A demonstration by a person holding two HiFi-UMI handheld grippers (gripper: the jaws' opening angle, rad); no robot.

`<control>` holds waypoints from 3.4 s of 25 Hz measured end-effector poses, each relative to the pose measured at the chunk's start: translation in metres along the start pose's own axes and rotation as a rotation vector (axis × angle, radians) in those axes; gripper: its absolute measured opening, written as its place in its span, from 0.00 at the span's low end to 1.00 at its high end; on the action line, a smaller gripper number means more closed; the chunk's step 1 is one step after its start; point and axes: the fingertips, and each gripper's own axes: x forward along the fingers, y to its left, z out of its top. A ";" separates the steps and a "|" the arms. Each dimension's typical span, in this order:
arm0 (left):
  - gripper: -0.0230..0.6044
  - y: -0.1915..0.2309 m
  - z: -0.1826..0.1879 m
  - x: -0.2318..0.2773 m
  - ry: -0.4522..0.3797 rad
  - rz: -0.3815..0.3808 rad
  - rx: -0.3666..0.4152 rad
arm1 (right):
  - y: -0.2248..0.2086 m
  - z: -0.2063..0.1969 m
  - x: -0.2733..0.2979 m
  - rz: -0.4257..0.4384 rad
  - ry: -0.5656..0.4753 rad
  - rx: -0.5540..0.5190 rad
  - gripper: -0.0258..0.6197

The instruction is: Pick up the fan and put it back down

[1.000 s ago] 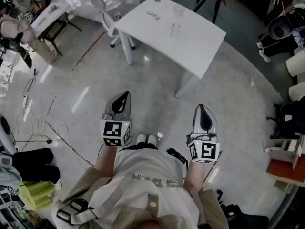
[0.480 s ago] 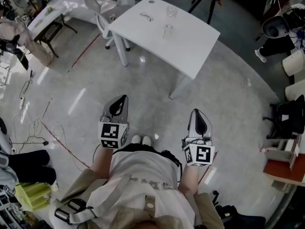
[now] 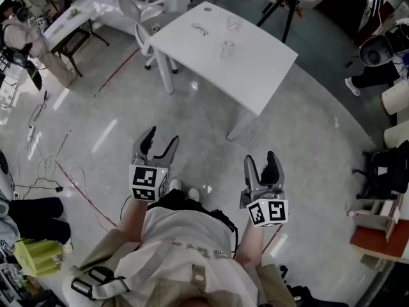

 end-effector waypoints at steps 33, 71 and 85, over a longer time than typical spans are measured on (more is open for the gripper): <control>0.58 0.127 0.013 0.135 0.044 -0.081 -0.044 | 0.007 -0.021 0.161 -0.105 0.064 0.060 0.57; 0.58 0.173 0.024 0.259 0.108 -0.085 -0.042 | -0.065 -0.029 0.301 -0.107 0.092 0.177 0.58; 0.58 0.153 0.066 0.345 0.094 -0.017 -0.033 | -0.147 -0.025 0.376 -0.054 0.218 0.212 0.60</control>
